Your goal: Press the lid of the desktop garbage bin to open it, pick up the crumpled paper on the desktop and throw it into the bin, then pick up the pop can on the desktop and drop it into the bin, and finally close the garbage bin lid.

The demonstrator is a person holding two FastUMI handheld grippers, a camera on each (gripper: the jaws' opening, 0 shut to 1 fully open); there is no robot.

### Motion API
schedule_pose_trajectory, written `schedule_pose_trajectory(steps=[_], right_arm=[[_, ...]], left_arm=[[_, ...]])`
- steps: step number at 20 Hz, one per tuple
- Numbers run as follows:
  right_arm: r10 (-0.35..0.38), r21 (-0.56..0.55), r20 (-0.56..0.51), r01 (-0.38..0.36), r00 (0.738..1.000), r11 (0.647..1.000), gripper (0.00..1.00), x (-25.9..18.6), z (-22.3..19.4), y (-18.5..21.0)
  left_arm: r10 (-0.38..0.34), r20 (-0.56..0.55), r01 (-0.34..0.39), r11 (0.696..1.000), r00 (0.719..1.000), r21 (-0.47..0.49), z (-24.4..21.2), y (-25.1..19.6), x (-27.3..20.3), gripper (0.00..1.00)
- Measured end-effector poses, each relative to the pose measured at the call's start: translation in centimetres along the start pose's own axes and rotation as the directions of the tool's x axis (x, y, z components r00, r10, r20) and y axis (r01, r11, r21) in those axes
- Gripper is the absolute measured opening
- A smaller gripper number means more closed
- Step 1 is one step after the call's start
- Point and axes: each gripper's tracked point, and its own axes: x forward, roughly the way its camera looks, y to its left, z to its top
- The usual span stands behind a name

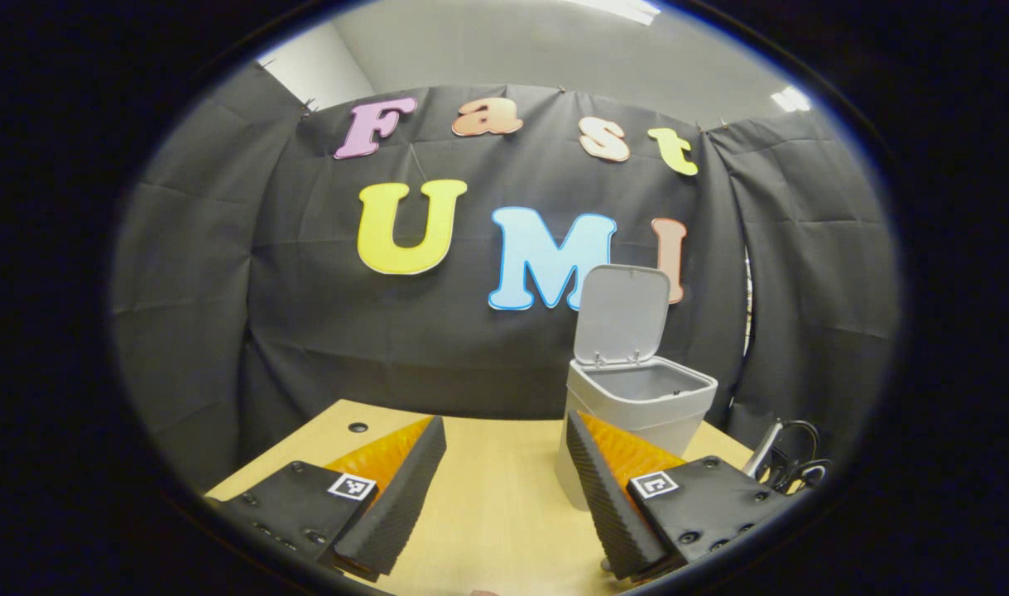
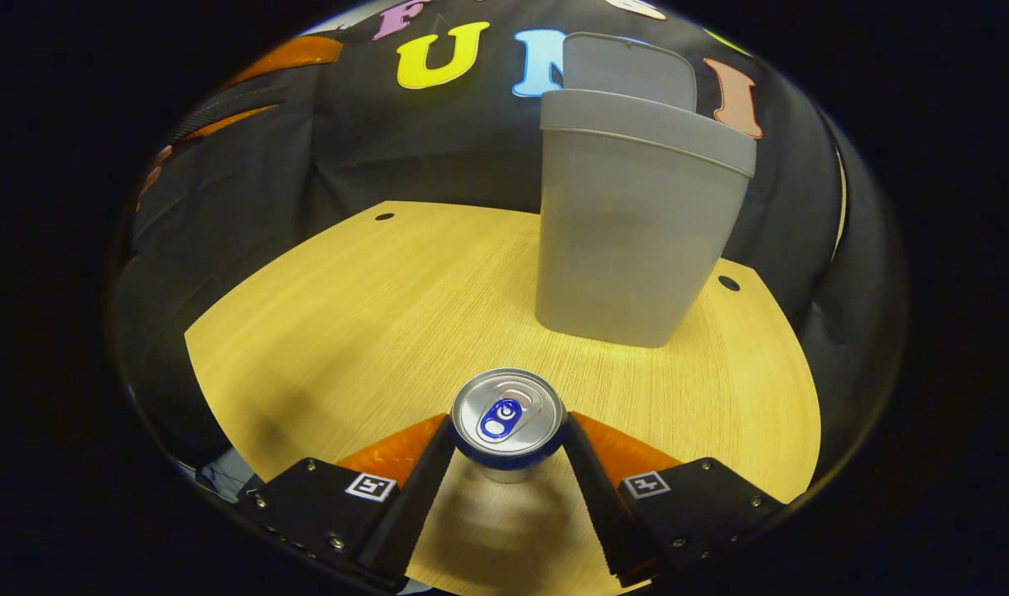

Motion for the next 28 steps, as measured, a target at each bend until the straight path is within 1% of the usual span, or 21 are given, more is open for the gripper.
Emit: schedule_pose_trajectory(steps=[2,4,6,9,13,15,17,19,23,26,27,28], right_arm=[[0.002,-0.006,0.029,-0.001,1.0,1.0,0.84,-1.4,0.7,0.0],[0.002,-0.006,0.071,-0.002,0.997,1.0,0.84,-2.8,2.2,-0.1],[0.003,0.0,0.124,-0.003,0.992,1.0,0.84,-4.4,4.5,-0.5],[-0.007,0.006,0.223,0.006,0.975,1.0,0.84,-7.2,8.9,-1.5],[-0.016,0.018,0.346,0.01,0.938,1.0,0.84,-10.2,15.2,-2.9],[-0.022,0.037,0.402,0.008,0.915,0.999,0.84,-11.2,18.2,-3.7],[-0.027,0.057,0.455,0.001,0.89,0.998,0.84,-11.7,21.0,-4.4],[-0.037,0.067,0.5,0.004,0.865,0.998,0.84,-11.8,23.4,-5.2],[-0.075,0.108,0.573,0.016,0.816,0.994,0.84,-11.8,27.4,-6.8],[-0.106,0.137,0.597,0.03,0.795,0.99,0.84,-11.2,29.2,-7.9],[-0.113,0.135,0.598,0.039,0.793,0.99,0.84,-10.8,29.7,-8.2],[-0.119,0.134,0.591,0.049,0.798,0.99,0.83,-10.1,29.8,-8.4]], left_arm=[[0.008,0.002,-0.008,1.0,1.0,0.006,0.1,0.3,-0.3,0.95],[0.012,0.005,-0.013,1.0,1.0,0.013,0.4,0.4,-0.5,0.95],[0.02,0.006,-0.02,1.0,1.0,0.022,0.4,0.8,-0.8,0.95],[0.033,0.009,-0.033,0.999,0.999,0.017,0.5,1.4,-1.0,0.95],[0.038,0.017,-0.038,0.999,0.999,-0.013,0.7,2.0,-1.2,0.95],[0.044,0.018,-0.044,0.999,0.999,-0.009,0.6,2.3,-1.2,0.95],[0.047,0.021,-0.047,0.999,0.999,-0.004,0.5,2.5,-1.3,0.95],[0.034,0.023,-0.034,0.999,0.999,-0.009,0.6,2.0,-1.2,0.97],[0.014,0.028,-0.014,1.0,1.0,0.002,0.8,1.4,-1.0,0.95],[-0.005,0.028,0.004,1.0,1.0,0.028,0.7,1.1,-0.8,0.96],[-0.011,0.026,0.011,1.0,1.0,0.026,0.6,1.0,-0.7,0.96],[-0.018,0.026,0.017,1.0,1.0,0.021,0.6,0.9,-0.7,0.97]])
